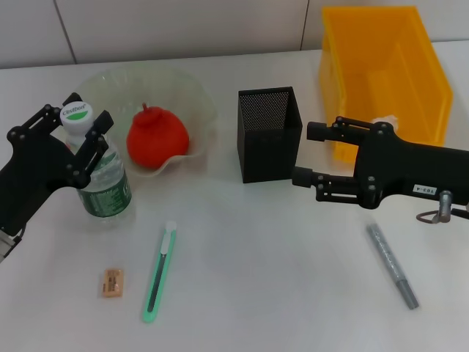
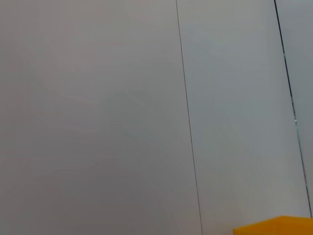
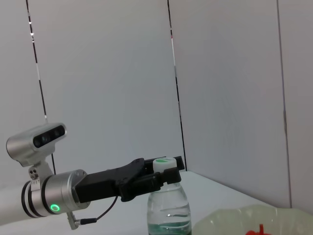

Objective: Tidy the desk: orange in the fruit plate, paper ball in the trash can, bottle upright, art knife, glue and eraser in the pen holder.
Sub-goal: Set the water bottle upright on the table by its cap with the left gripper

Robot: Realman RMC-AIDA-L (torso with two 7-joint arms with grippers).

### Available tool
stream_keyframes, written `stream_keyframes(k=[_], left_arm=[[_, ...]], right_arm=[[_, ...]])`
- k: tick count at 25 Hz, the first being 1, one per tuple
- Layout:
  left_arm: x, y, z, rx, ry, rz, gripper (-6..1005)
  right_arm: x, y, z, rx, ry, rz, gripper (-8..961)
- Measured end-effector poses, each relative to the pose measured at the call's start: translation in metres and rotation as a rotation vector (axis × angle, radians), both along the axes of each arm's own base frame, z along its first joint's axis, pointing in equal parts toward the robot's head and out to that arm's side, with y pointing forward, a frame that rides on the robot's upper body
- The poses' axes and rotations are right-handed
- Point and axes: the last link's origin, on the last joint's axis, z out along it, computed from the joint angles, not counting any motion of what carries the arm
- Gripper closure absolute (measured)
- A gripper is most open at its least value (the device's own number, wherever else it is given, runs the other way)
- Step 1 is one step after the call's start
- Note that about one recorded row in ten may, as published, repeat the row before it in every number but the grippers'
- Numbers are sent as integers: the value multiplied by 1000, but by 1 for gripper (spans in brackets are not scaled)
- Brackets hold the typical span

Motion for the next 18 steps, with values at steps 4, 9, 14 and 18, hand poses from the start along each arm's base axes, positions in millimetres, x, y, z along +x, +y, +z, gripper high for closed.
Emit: stream_keyframes(k=[4,9,14,18], left_arm=[[-2,-1,0,7,1,8,550],[-4,-2,1,12,-7,20,550],[-5,-2,0,12,-7,25,550],[-5,-2,-1,7,-7,31,550]], right_arm=[[-1,1,0,-1,1,2,184],[-2,1,0,-3,2,2,184],[-2,2,0,-4,2,2,184],[-2,2,0,-3,3,2,184]])
